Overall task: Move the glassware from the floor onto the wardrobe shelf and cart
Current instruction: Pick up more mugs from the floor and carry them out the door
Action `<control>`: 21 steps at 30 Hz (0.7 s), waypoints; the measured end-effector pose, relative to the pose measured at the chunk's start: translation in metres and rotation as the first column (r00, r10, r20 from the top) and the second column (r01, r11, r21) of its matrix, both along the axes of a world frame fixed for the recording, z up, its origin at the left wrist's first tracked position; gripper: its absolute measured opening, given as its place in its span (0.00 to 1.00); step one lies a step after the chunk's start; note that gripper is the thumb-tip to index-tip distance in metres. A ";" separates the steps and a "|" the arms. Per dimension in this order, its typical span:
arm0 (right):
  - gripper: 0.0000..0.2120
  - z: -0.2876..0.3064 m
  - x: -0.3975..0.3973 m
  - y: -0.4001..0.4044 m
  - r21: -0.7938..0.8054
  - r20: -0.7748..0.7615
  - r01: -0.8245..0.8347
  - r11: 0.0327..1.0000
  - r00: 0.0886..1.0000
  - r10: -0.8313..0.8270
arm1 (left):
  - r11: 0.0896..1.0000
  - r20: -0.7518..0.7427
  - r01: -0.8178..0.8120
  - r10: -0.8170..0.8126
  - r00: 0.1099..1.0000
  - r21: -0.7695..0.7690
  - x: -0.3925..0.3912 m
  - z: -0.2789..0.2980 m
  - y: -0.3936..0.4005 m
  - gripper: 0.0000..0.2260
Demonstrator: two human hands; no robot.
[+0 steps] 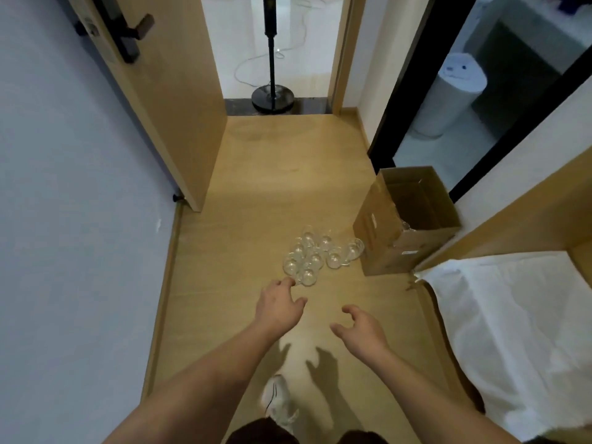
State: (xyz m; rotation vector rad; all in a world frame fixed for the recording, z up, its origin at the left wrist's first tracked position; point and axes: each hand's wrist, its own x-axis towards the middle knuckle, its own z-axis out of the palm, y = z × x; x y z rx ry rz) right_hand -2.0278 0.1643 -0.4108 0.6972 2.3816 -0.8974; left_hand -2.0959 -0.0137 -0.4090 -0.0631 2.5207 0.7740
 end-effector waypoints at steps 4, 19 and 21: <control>0.28 -0.010 -0.038 -0.006 -0.015 0.060 0.015 1.000 0.998 -0.014 | 0.997 0.079 -0.078 0.077 0.994 0.003 -0.039 -0.023 -0.011 0.23; 0.24 -0.132 -0.173 0.029 -0.247 0.278 0.009 0.969 0.958 0.062 | 0.914 0.326 -0.397 0.401 0.856 -0.082 -0.134 -0.123 0.025 0.20; 0.25 -0.156 -0.196 0.038 -0.264 0.305 -0.002 0.965 0.948 0.085 | 0.895 0.374 -0.432 0.440 0.817 -0.110 -0.148 -0.143 0.034 0.20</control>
